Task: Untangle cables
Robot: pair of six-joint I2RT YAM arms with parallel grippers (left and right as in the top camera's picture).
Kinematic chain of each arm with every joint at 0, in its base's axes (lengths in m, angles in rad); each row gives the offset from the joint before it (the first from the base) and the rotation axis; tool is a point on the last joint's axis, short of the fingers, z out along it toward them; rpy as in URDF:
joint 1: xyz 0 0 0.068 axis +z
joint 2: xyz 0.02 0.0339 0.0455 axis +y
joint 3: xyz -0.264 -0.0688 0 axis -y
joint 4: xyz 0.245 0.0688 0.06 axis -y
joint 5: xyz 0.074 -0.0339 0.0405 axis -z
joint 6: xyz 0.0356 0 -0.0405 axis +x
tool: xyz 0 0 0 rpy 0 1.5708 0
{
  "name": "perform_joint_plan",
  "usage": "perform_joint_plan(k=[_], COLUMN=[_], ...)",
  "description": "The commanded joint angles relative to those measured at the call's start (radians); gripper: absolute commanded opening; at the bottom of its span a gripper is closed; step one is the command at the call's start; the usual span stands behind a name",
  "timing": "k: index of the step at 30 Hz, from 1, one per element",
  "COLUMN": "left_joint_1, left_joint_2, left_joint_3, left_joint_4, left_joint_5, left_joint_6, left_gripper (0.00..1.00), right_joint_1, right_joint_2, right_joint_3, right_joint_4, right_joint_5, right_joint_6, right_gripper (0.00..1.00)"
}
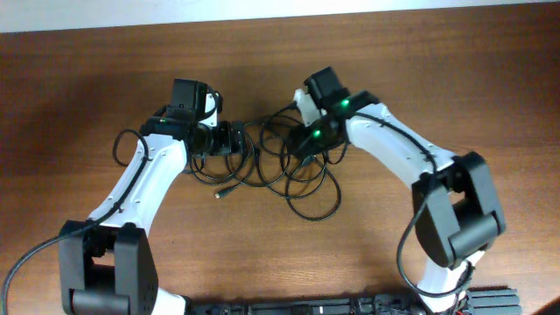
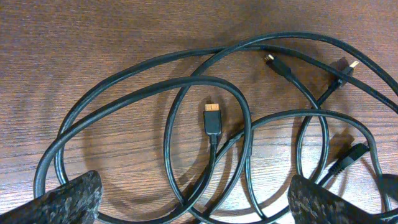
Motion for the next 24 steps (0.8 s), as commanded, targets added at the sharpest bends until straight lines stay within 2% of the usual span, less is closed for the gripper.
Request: perform_joint_plan(k=[1, 12, 15, 18, 20, 24], left_joint_1=[0.001, 0.01, 0.039, 0.086, 0.119, 0.179], left_joint_2=[0.009, 0.009, 0.009, 0.009, 0.01, 0.009], left_joint_3=[0.004, 0.004, 0.004, 0.004, 0.004, 0.004], left_joint_4=[-0.002, -0.003, -0.009, -0.015, -0.018, -0.028], left_joint_5=[-0.011, -0.015, -0.015, -0.015, -0.014, -0.011], left_joint_6=[-0.013, -0.013, -0.013, -0.013, -0.013, -0.013], left_gripper=[0.96, 0.98, 0.99, 0.98, 0.99, 1.0], right_joint_1=[0.023, 0.025, 0.025, 0.025, 0.025, 0.017], right_joint_2=[0.035, 0.109, 0.111, 0.111, 0.11, 0.084], right_joint_3=[0.002, 0.002, 0.002, 0.002, 0.002, 0.033], right_joint_4=[0.026, 0.104, 0.104, 0.097, 0.085, 0.02], right_joint_5=[0.089, 0.114, 0.113, 0.084, 0.039, -0.018], right_joint_6=[-0.023, -0.023, -0.023, -0.022, -0.022, -0.023], right_gripper=[0.57, 0.57, 0.41, 0.16, 0.06, 0.04])
